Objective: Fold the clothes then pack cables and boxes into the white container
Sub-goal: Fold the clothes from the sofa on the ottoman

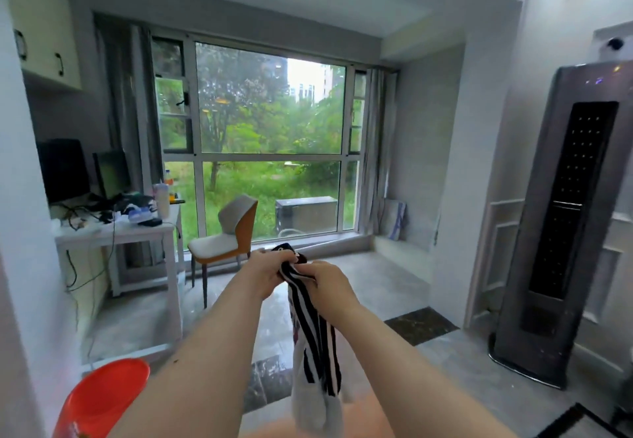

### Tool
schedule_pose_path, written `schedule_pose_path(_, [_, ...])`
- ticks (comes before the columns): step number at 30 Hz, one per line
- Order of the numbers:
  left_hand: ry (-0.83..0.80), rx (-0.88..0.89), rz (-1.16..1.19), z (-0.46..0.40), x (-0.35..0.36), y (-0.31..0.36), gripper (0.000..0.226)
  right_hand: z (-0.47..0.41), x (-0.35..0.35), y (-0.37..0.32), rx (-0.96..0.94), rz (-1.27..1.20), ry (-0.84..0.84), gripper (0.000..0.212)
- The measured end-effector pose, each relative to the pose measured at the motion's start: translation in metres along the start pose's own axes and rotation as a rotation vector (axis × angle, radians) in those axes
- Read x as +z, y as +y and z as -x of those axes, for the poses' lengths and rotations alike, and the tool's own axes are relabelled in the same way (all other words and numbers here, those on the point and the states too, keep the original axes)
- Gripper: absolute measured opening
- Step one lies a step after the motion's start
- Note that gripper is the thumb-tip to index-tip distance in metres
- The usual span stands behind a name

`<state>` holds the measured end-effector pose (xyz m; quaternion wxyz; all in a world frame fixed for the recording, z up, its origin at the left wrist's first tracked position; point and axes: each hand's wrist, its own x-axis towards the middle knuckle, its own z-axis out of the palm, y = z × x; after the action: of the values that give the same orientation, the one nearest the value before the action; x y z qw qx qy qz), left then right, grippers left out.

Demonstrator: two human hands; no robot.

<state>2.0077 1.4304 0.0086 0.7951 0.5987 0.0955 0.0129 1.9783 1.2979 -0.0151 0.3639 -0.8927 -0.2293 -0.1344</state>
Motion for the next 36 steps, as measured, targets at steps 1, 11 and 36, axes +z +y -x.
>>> schedule_pose_path(1, [0.031, 0.027, -0.013, 0.002, 0.005, 0.004, 0.065, 0.001, -0.006, -0.004, -0.012, -0.023, 0.0, 0.03])
schedule_pose_path(11, [0.044, 0.288, -0.431, 0.014, 0.025, 0.02, 0.063, -0.003, -0.07, 0.005, 0.184, 0.001, 0.176, 0.036])
schedule_pose_path(36, [-0.268, 0.135, -0.848, 0.008, -0.083, -0.016, 0.031, -0.042, -0.051, -0.043, 0.05, -0.108, -0.115, 0.021])
